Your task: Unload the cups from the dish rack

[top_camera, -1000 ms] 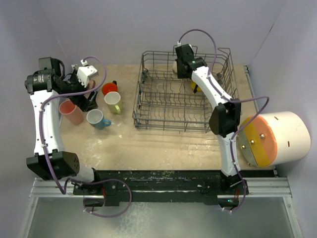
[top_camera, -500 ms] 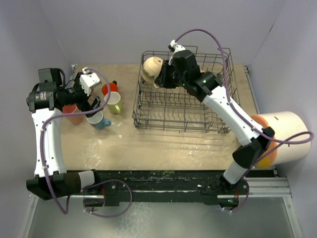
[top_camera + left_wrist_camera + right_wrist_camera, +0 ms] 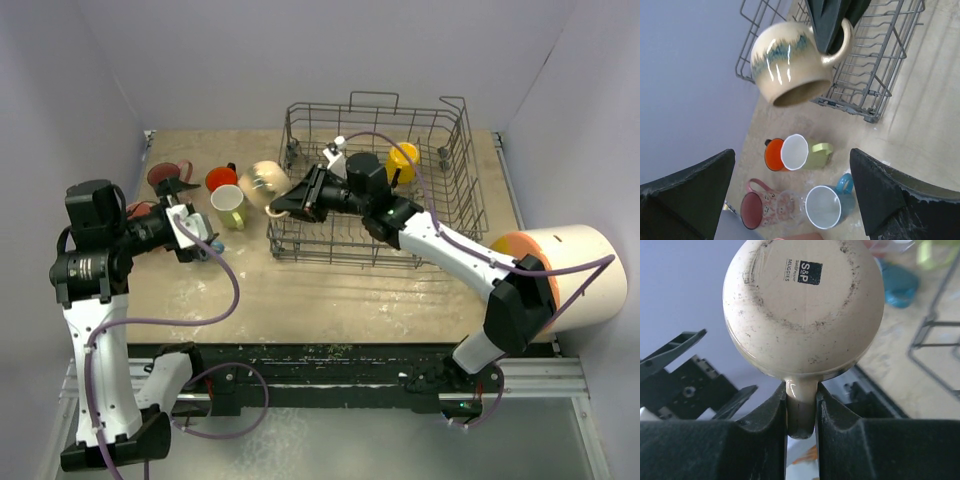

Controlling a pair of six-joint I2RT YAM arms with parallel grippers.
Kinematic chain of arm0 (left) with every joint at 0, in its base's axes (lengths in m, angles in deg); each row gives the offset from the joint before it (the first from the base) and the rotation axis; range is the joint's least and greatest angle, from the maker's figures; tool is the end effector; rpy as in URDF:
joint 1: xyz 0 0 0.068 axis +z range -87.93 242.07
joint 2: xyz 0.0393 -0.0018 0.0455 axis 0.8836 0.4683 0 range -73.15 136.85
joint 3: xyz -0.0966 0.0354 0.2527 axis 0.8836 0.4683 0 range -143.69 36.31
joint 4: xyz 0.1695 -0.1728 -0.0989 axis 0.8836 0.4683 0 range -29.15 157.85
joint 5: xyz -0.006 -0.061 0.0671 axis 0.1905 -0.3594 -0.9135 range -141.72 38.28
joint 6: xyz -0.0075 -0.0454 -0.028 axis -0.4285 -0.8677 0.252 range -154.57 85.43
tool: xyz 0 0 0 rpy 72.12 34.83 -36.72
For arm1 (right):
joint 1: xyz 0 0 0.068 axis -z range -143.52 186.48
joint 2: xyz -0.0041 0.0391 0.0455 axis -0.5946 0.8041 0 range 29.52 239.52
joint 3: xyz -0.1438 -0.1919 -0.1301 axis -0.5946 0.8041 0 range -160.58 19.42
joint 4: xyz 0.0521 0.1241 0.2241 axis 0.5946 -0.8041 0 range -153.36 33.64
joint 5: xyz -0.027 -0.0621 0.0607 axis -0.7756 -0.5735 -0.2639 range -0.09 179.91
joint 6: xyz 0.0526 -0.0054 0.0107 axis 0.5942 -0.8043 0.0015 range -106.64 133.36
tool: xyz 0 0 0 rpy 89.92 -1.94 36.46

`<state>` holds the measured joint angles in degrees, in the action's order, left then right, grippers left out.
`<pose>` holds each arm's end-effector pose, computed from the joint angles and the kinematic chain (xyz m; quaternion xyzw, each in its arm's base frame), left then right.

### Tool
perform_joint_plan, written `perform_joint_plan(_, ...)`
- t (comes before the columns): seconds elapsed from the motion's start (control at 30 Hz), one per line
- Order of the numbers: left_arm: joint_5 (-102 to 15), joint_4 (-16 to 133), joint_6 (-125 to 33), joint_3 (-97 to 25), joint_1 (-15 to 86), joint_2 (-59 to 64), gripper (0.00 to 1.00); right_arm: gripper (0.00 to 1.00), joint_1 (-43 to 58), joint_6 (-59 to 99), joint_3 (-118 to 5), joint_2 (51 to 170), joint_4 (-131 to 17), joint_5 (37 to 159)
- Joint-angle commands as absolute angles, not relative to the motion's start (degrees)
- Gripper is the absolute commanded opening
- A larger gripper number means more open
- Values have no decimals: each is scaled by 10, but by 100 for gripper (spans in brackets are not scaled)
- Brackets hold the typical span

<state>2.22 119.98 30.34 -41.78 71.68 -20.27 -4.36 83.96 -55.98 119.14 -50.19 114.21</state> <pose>0.1385 -0.0056 0.4297 0.5539 0.5979 -0.0650 0.5757 0.2748 0.2568 0.3606 0.0561 0.7488 0.6192 0.2298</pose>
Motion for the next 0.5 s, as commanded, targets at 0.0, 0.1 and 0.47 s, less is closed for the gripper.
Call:
perform_joint_plan(0.0,86,1142,344,-396,715,-224,98,0,-83,981,-548,1161,-207,1220)
perform_joint_plan(0.1,97,1120,324,-392,715,-226,95,0,-114,1010,-537,1168,-162,1210)
perform_joint_plan(0.47,87,1031,276,-401,715,-246,64,0,-166,1078,-506,1175,-58,1190)
